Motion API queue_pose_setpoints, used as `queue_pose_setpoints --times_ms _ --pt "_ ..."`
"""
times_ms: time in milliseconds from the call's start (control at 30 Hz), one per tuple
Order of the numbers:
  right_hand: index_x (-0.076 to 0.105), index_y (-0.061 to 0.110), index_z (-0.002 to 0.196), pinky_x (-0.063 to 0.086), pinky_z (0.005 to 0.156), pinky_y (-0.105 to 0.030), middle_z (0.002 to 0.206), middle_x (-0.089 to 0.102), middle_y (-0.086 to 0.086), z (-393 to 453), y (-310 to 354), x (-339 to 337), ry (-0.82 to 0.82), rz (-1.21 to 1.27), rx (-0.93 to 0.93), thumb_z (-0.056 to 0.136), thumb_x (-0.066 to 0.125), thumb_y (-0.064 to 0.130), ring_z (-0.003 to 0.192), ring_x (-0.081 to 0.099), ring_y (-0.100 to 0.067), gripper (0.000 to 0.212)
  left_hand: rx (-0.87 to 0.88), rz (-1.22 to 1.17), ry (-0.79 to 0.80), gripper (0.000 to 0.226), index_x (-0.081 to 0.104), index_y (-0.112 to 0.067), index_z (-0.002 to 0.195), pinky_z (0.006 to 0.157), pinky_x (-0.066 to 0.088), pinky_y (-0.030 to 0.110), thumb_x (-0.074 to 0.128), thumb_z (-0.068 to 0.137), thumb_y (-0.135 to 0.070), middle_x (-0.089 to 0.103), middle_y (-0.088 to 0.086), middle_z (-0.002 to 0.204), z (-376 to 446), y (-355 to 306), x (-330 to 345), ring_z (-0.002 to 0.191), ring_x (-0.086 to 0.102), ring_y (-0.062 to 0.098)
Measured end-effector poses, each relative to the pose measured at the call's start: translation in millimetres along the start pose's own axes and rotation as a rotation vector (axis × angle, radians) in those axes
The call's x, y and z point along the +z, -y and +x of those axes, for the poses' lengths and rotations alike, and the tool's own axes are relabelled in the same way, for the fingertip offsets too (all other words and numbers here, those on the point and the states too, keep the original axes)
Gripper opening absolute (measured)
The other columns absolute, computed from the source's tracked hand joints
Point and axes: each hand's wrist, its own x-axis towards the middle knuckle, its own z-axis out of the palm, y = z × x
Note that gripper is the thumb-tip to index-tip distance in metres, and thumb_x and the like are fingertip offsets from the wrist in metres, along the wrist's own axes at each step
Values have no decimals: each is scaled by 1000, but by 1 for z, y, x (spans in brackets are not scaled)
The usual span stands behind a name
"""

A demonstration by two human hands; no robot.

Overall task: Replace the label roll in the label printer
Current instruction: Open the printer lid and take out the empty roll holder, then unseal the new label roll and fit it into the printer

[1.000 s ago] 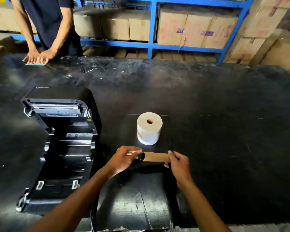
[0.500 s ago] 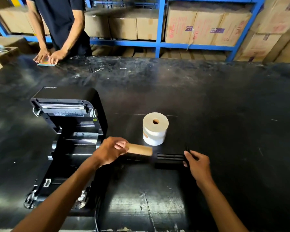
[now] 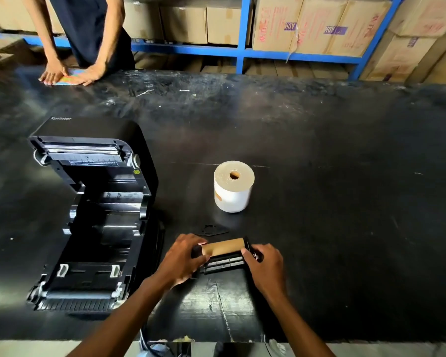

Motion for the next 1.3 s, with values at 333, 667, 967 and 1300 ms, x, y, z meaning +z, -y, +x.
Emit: queue_pose_setpoints --times_ms 333,667,967,1300 --pt "57 19 124 44 99 -42 131 46 -9 87 104 -39 21 -50 -286 80 67 40 118 47 -26 50 -308 -614 -74 24 64 -21 105 99 43 35 48 97 -36 66 9 118 70 -54 -34 109 59 21" --pt "43 19 132 45 98 -47 152 10 -14 119 128 -7 183 -474 -210 77 67 47 126 38 -37 66 -486 -724 54 54 66 -18 111 99 41 39 31 96 -55 62 6 115 100 -71 -39 113 54 21" --pt "66 19 97 59 73 -33 100 66 -1 110 129 -60 204 656 160 79 73 33 91 64 -16 24 -460 -933 -85 65 64 -18 117 100 34 43 41 85 -69 60 0 108 101 -112 -76 101 48 18" --pt "66 23 102 53 71 -20 107 72 2 74 156 -109 233 637 -56 83 65 41 92 69 -6 26 -272 -1166 -99 45 66 -17 110 77 58 42 57 85 -53 72 11 106 77 -162 -94 98 69 25"
